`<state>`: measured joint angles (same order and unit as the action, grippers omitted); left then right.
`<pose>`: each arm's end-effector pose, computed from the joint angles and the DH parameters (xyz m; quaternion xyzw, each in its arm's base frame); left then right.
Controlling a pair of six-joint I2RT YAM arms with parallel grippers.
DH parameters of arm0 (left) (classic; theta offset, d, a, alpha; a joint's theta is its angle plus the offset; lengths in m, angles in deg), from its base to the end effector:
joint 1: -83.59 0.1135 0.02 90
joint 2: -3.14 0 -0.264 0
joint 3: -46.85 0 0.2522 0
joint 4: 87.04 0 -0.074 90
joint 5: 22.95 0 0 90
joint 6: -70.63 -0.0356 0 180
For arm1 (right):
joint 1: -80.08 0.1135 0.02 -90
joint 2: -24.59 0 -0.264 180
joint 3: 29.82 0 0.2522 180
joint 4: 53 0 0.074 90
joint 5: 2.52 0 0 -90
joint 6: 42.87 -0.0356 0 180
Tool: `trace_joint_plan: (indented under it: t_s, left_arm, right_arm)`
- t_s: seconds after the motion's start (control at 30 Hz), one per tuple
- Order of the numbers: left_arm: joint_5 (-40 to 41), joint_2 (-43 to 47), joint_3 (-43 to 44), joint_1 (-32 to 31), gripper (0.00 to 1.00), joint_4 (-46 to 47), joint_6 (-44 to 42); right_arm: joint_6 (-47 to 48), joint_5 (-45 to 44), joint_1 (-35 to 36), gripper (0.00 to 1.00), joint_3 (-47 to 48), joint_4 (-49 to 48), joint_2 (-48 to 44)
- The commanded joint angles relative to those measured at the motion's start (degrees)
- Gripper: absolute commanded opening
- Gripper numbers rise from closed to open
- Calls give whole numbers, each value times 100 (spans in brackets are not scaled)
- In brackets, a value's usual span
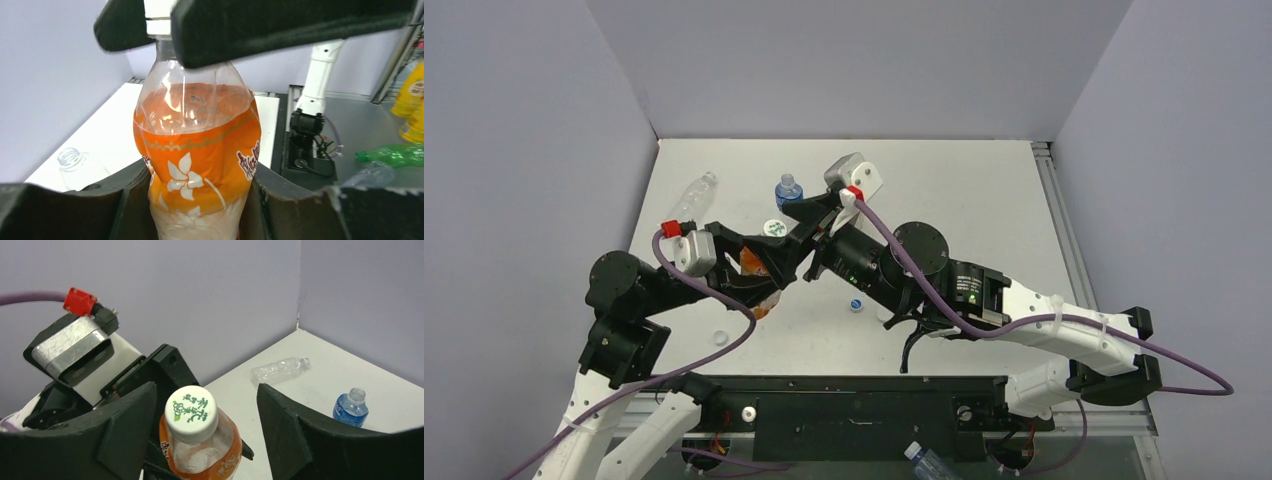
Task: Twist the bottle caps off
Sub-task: Unscrew the bottle cap from the plastic bottle.
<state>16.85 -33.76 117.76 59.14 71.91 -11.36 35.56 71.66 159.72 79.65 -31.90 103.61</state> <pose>0.0909 -0.0714 0.4348 0.4091 0.5107 -0.4517 0.6064 0.0624 0.2874 0.5181 -0.2718 0.5899 0.4773 0.5919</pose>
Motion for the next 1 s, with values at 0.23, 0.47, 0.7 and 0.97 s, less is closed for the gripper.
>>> trace_joint_plan:
  t_s: [0.23,0.47,0.7,0.97]
  left_arm:
    - [1486,-10,159,-7,15,-167,-687]
    - [1455,-23,181,-7,14,-178,-591]
    - [1356,-64,183,-7,14,-124,-470]
    - [1322,-71,161,-7,14,-85,-403]
  right_arm:
    - [-544,-760,-173,73,1647,1192,350]
    - [-677,-387,-313,66,1898,1397,695]
    - [-752,27,-422,59,1975,1370,854]
    - [-782,106,-445,37,1889,1241,869]
